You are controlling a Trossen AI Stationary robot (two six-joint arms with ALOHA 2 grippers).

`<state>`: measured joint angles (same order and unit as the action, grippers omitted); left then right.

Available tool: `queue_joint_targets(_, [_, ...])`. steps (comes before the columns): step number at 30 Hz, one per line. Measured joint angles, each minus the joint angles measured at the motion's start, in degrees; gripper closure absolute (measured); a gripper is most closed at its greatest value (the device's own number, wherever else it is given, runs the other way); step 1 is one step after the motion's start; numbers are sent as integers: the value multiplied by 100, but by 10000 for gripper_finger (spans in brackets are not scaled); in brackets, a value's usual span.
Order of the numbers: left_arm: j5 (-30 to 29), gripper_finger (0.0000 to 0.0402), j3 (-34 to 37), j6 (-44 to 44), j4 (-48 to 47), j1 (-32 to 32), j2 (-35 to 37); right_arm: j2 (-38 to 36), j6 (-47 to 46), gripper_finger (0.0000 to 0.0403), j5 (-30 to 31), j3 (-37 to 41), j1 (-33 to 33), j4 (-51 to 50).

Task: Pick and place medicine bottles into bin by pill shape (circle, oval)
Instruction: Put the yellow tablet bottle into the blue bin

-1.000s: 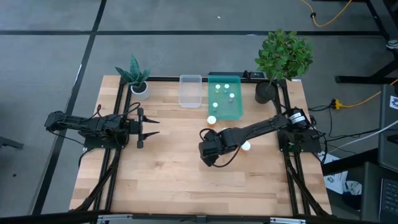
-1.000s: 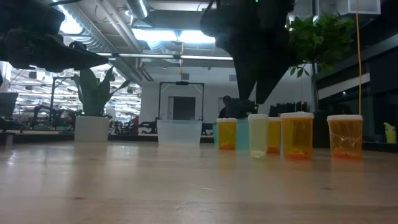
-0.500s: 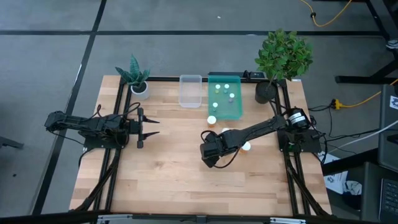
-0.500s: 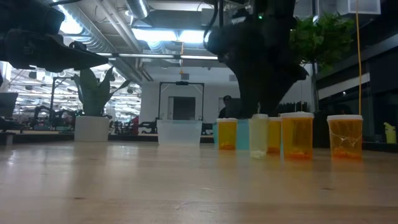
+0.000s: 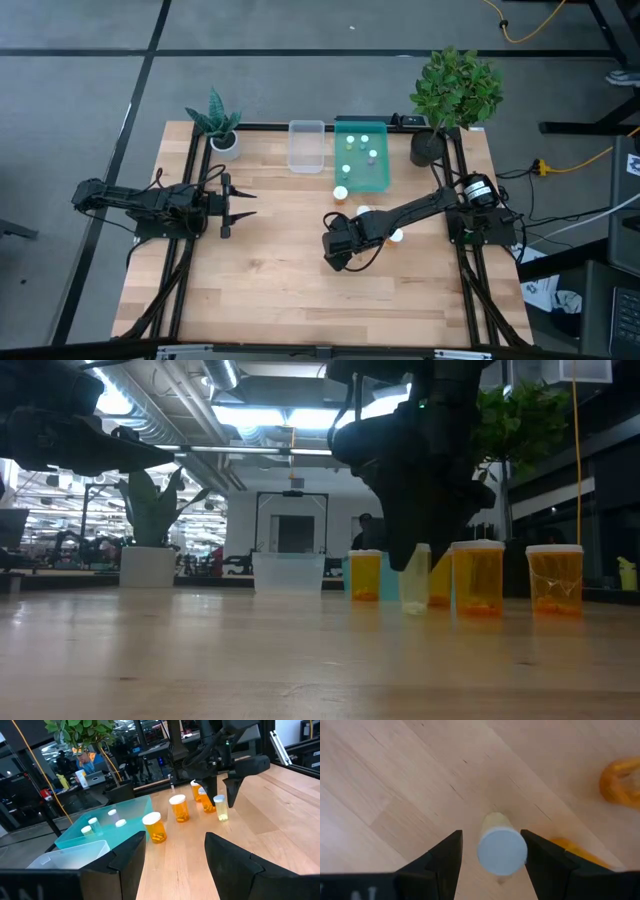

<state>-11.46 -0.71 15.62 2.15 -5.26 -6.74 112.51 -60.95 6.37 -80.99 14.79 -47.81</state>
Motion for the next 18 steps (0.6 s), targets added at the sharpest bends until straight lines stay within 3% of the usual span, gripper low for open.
queue_joint_targets(10, [-1,206,0,0,0,-2,1,0,-7,211,0,-1,-11,-91])
queue_joint_targets(18, [0,206,0,0,2,-2,2,-1,-5,288,2,-4,-118,-148])
